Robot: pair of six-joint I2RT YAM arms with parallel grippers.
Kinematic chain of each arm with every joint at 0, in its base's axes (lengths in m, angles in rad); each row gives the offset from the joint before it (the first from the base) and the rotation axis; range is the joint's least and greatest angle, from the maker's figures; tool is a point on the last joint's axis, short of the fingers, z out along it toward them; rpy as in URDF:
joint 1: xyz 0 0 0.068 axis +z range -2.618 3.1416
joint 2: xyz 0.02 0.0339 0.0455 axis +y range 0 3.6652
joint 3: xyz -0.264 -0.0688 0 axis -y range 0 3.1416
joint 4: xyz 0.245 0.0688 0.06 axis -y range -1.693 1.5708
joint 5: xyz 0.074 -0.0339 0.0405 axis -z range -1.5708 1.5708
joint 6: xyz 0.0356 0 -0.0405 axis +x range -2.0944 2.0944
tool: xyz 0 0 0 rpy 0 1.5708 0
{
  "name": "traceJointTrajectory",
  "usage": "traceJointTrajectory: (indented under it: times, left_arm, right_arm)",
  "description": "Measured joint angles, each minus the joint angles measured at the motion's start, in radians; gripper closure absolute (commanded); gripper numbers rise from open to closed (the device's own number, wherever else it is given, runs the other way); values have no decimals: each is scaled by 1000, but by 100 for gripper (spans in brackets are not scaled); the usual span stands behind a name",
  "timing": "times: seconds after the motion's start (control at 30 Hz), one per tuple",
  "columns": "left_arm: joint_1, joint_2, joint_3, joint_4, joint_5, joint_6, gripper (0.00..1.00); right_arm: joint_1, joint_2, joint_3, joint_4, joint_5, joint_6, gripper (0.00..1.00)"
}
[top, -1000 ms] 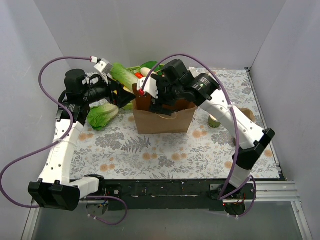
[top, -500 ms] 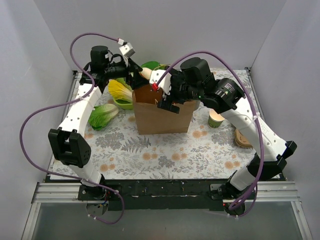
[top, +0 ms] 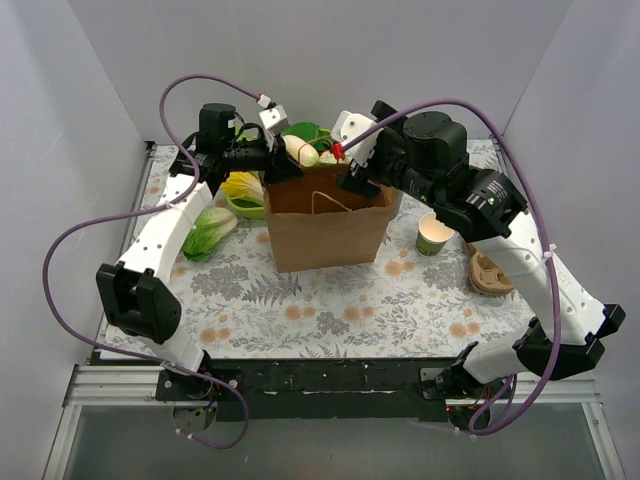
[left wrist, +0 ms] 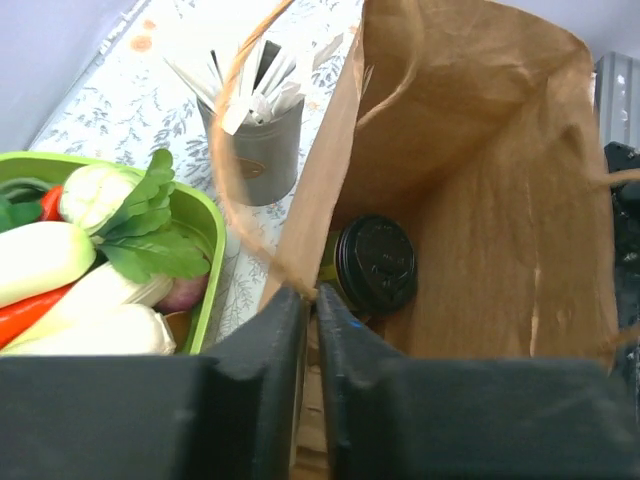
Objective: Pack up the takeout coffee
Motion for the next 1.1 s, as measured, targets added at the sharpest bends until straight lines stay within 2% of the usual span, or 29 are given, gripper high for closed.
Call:
traceJointTrajectory:
  times: [0.3, 0.5, 0.77, 1.1]
  left_arm:
    - [5, -322, -139, -111, -38, 76, 100]
    - [-37, -560, -315, -143, -79, 139, 100]
    - [-146, -682, -497, -172, -154, 193, 100]
    - [-167, -892, -571, -250, -127, 204, 100]
  right_arm:
    - [-74, -27, -169, 124, 127, -17, 2]
    - [-117, -42, -259, 170, 162, -1, 2]
    - [-138, -84, -323, 172, 163, 34, 2]
    - [-150, -138, -391, 168, 142, 55, 2]
